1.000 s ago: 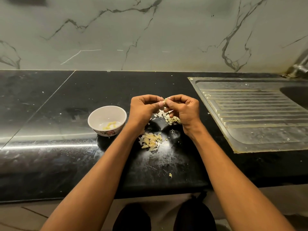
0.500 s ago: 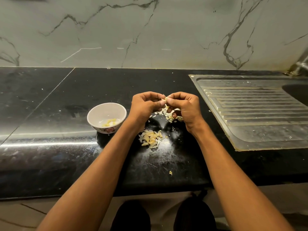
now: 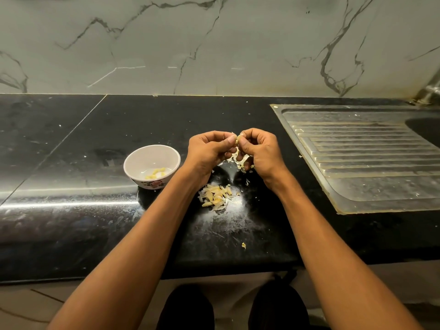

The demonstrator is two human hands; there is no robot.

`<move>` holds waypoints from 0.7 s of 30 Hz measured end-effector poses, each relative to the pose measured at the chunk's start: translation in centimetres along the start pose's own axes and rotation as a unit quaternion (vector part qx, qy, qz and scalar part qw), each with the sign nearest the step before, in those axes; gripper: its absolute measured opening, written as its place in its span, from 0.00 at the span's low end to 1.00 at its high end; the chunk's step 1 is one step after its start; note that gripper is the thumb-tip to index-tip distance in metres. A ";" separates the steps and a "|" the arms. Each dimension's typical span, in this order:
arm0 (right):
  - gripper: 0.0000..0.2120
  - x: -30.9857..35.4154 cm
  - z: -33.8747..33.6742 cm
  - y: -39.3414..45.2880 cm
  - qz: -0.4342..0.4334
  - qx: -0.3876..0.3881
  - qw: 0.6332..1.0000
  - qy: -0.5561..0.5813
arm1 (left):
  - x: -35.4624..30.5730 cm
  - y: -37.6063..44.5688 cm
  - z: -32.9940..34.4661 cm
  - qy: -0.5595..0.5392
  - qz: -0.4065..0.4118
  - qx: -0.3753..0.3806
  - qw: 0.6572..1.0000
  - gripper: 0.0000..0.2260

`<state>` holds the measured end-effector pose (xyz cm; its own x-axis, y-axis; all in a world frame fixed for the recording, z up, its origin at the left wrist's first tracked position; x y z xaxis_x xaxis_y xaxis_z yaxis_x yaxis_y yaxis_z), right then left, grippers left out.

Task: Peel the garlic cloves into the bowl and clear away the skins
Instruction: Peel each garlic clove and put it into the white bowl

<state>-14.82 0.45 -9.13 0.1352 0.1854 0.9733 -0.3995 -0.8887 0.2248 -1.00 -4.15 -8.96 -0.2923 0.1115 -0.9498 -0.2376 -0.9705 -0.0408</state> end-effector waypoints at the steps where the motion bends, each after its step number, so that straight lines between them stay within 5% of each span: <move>1: 0.07 0.0 0.0 -0.1 -0.007 0.001 1.000 -0.007 | 0.0 0.0 0.0 0.000 0.002 -0.007 1.000 0.02; 21: 0.08 -0.2 0.4 -0.1 -0.076 -0.024 0.994 -0.070 | 0.1 0.1 0.2 -0.030 -0.042 -0.024 0.998 0.04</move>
<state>-14.42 0.36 -9.34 0.3210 0.2537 0.9125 -0.4078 -0.8325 0.3749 -1.27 -4.16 -9.01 -0.3286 0.2050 -0.9220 -0.2203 -0.9659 -0.1362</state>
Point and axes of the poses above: each hand's wrist, its own y-axis towards the middle knuckle, its own z-axis out of the palm, x = y × z, the point moved 1 cm from there along y, towards the middle knuckle, and after that the axes turned 8 degrees about -x, right-handed, at the moved point
